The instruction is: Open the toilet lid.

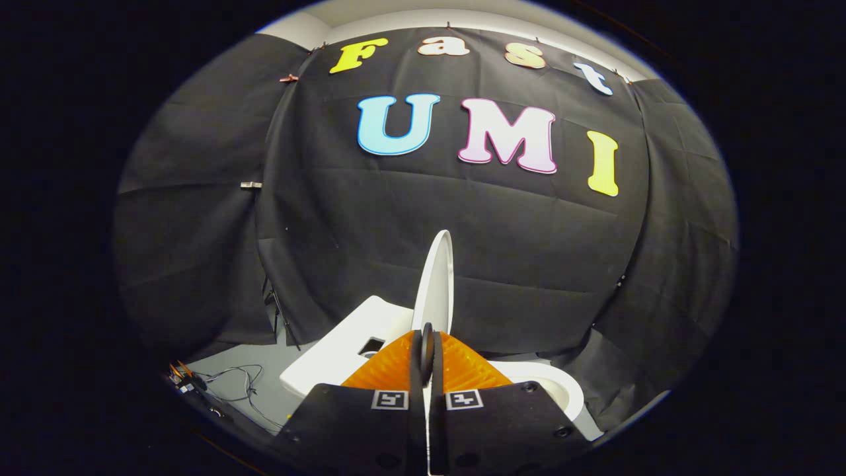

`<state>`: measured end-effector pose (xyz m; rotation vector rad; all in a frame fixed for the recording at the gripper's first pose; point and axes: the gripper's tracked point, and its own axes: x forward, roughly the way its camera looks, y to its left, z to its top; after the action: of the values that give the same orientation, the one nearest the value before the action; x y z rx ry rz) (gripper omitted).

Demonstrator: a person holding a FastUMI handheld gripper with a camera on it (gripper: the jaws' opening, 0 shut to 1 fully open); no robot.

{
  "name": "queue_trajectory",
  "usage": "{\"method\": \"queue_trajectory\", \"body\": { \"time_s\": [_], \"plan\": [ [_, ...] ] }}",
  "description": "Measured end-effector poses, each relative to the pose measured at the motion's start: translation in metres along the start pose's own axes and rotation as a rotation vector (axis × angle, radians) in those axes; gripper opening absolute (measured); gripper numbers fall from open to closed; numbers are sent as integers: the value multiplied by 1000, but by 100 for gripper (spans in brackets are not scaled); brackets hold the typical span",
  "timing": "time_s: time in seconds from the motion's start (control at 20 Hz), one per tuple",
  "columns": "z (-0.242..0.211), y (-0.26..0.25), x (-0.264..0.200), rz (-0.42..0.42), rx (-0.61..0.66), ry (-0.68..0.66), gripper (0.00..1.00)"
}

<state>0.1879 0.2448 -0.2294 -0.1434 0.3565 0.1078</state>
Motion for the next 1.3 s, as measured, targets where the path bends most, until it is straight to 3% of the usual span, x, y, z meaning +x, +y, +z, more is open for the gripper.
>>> {"method": "queue_trajectory", "body": {
  "time_s": [0.4, 0.45, 0.55, 0.85, 1.3],
  "plan": [
    [2, 44, 6, 17, -83, 1, 6],
    [3, 45, 5, 20, -80, -4, 12],
    [3, 49, 5, 46, -60, 0, 12],
    [27, 56, -11, 60, -58, -40, 100],
    [108, 36, -77, 122, 30, -168, 99]
  ]
}}
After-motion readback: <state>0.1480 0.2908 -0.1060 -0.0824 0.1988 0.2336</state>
